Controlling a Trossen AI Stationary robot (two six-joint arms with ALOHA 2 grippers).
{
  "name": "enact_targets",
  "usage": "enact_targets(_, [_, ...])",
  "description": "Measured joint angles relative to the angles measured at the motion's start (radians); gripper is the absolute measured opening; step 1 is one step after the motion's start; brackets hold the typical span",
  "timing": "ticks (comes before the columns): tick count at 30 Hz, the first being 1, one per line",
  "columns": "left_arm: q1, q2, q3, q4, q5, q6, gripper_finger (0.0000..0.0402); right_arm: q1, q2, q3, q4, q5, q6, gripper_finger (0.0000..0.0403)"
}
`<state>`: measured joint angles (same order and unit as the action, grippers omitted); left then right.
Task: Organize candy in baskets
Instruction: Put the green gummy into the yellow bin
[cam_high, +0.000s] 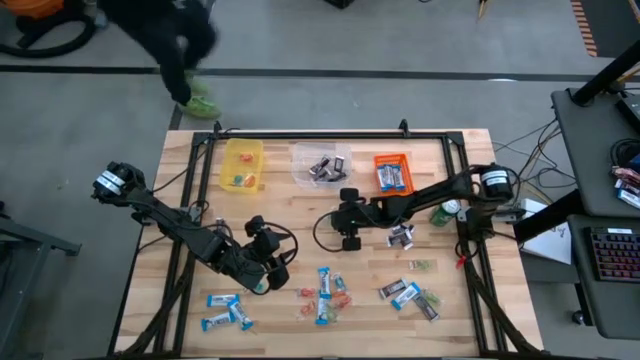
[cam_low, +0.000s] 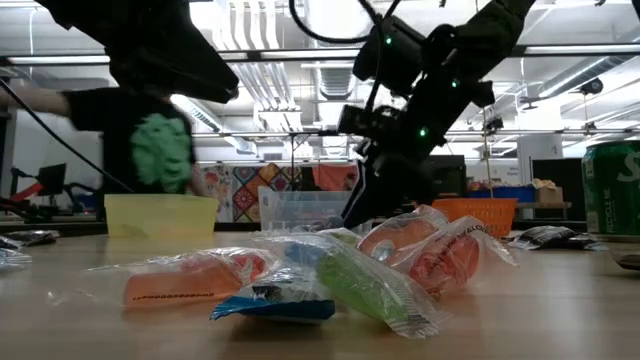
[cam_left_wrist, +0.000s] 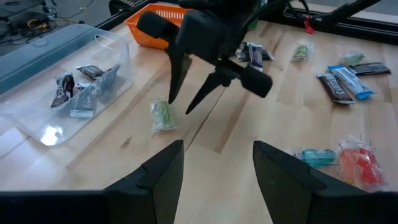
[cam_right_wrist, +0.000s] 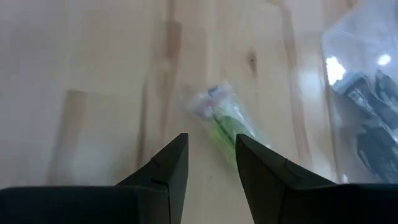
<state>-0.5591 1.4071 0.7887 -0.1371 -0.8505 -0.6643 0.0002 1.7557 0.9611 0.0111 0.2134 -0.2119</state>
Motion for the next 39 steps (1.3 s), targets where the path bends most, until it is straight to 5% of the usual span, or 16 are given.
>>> enact_targets(11, [0.0, 0.0, 0.0, 0.004, -0.005, 0.0, 0.0176, -0.005, 0.077, 0.017, 0.033, 0.025, 0.061, 0.0115])
enact_targets(19, [0.0, 0.0, 0.0, 0.006, -0.005, 0.003, 0.0176, -0.008, 0.084, 0.018, 0.03, 0.013, 0.081, 0.0017])
enact_targets(39, [0.0, 0.143, -0.015, 0.173, 0.0, 0.104, 0.0176, 0.028, -0.009, 0.016, 0.023, -0.056, 0.134, 0.0009])
